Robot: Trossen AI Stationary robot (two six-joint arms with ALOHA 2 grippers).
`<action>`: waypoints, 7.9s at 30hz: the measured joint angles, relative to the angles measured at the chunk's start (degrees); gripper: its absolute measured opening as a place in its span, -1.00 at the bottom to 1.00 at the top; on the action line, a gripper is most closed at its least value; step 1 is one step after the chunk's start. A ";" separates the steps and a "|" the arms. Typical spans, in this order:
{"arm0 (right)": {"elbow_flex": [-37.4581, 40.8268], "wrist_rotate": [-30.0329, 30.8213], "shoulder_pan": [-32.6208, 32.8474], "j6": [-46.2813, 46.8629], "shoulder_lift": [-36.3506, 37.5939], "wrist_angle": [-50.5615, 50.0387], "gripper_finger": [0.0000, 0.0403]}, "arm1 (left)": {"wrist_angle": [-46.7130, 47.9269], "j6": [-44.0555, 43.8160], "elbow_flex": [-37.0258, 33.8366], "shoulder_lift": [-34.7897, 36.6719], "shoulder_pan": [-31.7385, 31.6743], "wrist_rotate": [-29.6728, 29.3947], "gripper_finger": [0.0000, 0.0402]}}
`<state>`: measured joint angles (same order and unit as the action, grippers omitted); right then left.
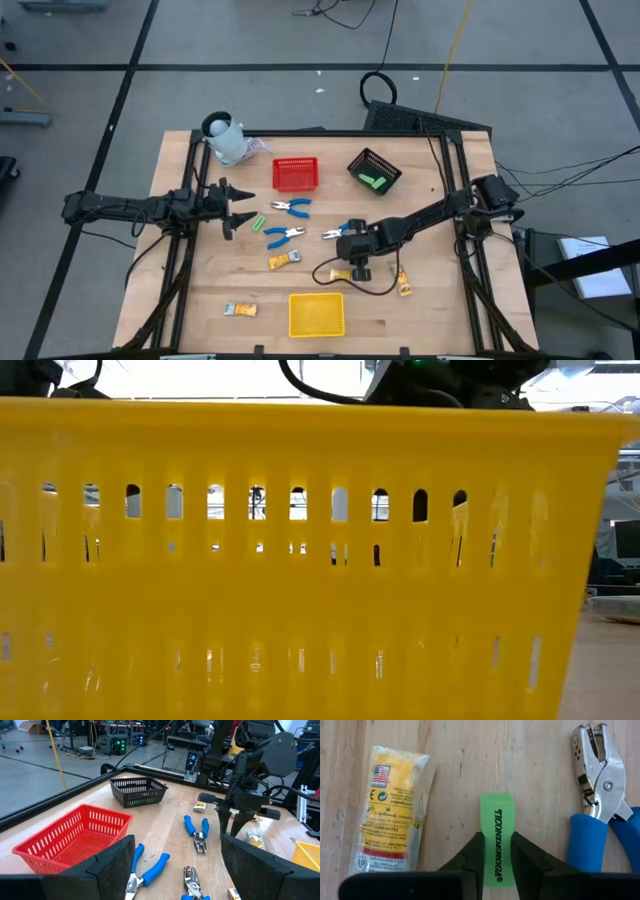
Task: Pick & Place School Supplies
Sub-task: Put the green eraser into the black bin
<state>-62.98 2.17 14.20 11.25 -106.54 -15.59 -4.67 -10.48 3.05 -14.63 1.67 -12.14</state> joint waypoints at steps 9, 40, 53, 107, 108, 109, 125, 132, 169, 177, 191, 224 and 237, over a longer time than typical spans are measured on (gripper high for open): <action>-1.72 1.92 1.50 -1.41 1.06 1.80 -0.71 | 0.00 -0.01 0.00 0.02 0.00 -0.47 0.48; -3.35 19.29 -16.25 -17.57 9.75 -13.30 -0.71 | 0.68 0.00 0.00 0.02 0.00 -1.01 0.48; -3.39 21.64 -27.93 -21.18 17.50 -17.88 -0.71 | 0.70 -0.12 0.00 0.00 0.00 -1.04 0.48; 7.60 -2.64 -32.88 -18.69 18.80 2.29 -0.25 | 2.78 -7.53 0.00 -4.37 0.02 -1.64 0.48; 7.60 -2.39 -31.63 -18.42 18.80 2.65 -0.25 | 2.81 -8.82 0.00 -5.49 0.02 -1.66 0.48; 7.60 -2.30 -30.41 -18.07 18.80 3.02 -0.25 | 2.86 -10.10 0.00 -6.60 0.13 -1.64 0.48; 7.60 4.14 -12.48 -12.94 18.80 6.61 -0.25 | 33.55 -19.78 22.64 -33.07 7.27 -2.90 0.47; 7.60 7.19 -4.88 -8.96 18.97 7.86 -0.26 | 41.94 -21.72 30.28 -47.43 9.56 -2.35 0.47; 7.56 18.87 9.18 -4.43 18.99 8.50 -0.28 | 40.55 -29.09 33.83 -65.20 0.44 0.17 0.48; 7.56 18.83 9.44 -4.42 19.02 8.47 -0.28 | 38.81 -29.09 34.03 -69.32 0.11 1.17 0.47; 7.56 18.78 9.55 -4.40 19.02 8.51 -0.31 | 37.11 -30.15 33.90 -69.64 0.15 2.33 -0.39; 10.23 18.74 6.82 -4.33 19.02 15.83 -0.35 | 42.87 -16.78 43.12 -69.80 0.09 -9.37 -0.73; 28.81 4.81 -4.00 -7.23 19.02 62.33 -0.36 | 29.68 -3.96 45.94 -64.80 0.11 -13.49 -0.74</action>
<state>-34.16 6.98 10.20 4.02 -87.53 46.74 25.02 -14.44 48.99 -79.43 1.78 -25.63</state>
